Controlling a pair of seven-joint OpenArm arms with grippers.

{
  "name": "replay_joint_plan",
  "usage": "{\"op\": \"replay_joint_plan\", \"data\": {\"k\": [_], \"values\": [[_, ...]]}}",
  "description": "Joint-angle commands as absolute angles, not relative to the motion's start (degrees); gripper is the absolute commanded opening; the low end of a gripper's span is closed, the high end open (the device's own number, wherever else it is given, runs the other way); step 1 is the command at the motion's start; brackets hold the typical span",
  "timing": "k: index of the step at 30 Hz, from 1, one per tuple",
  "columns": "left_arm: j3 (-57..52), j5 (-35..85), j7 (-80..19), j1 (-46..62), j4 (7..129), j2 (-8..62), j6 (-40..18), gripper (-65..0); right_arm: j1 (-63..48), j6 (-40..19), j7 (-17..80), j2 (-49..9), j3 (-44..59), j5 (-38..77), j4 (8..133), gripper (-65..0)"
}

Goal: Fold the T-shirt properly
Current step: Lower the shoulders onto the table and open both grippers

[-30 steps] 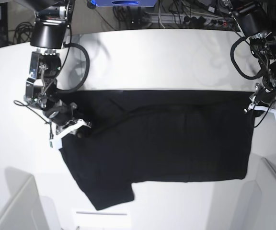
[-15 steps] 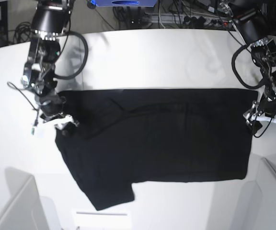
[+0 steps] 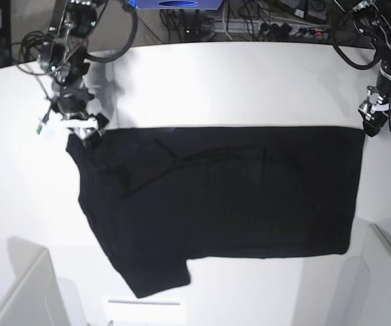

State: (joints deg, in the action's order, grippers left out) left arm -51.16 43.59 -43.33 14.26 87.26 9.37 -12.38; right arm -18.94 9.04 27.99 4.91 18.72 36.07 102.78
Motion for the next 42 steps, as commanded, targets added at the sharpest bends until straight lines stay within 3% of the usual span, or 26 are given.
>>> {"op": "replay_joint_plan", "data": {"k": [1,8,14,22,25,27,28,30,33,42], "values": [[-51.3,44.4,-42.2,14.0,87.0,10.2,-12.8,-10.9,-18.4,8.5,26.9,4.9,18.9,36.6,102.6,-24.5],[-51.2,44.3,-42.2,10.6,80.5,10.3,-14.0,-10.9,-16.7,8.2,26.7,5.1,19.4,36.7,96.6,-24.3],[-47.7,44.3,-42.2,7.3,76.2,10.6,-14.4,-10.9,-13.5,3.3,26.8,6.1,24.3,36.7,92.6,-24.5],[-43.8,44.2,-39.9,4.8,70.9,10.7,-14.2,-12.2,-10.2,3.1,26.9,5.8,25.7,36.7,87.0,-24.6],[-43.8,44.2,-39.9,4.2,69.4,10.7,-14.2,-25.7,-10.0,3.1,26.9,5.8,25.6,36.7,85.8,-25.2],[-43.8,44.2,-39.9,4.1,69.0,10.7,-14.2,-40.3,-10.0,3.0,26.9,5.8,25.6,36.6,85.1,-26.7],[-43.8,44.2,-39.9,4.1,69.0,10.7,-14.1,-48.2,-10.0,3.0,26.9,5.8,25.6,36.6,85.0,-29.4],[-43.8,44.2,-39.9,4.1,69.0,11.2,-14.1,-64.3,-10.2,3.0,26.9,5.0,25.6,36.6,85.0,-41.1],[-43.8,44.2,-39.9,4.4,68.9,12.8,-14.1,-65.0,-10.0,3.0,26.9,4.9,25.7,36.6,85.1,-65.0],[-43.9,44.3,-40.1,7.3,74.7,16.9,-14.1,-65.0,-12.5,3.6,27.1,3.7,25.7,36.6,93.4,-65.0]]}}
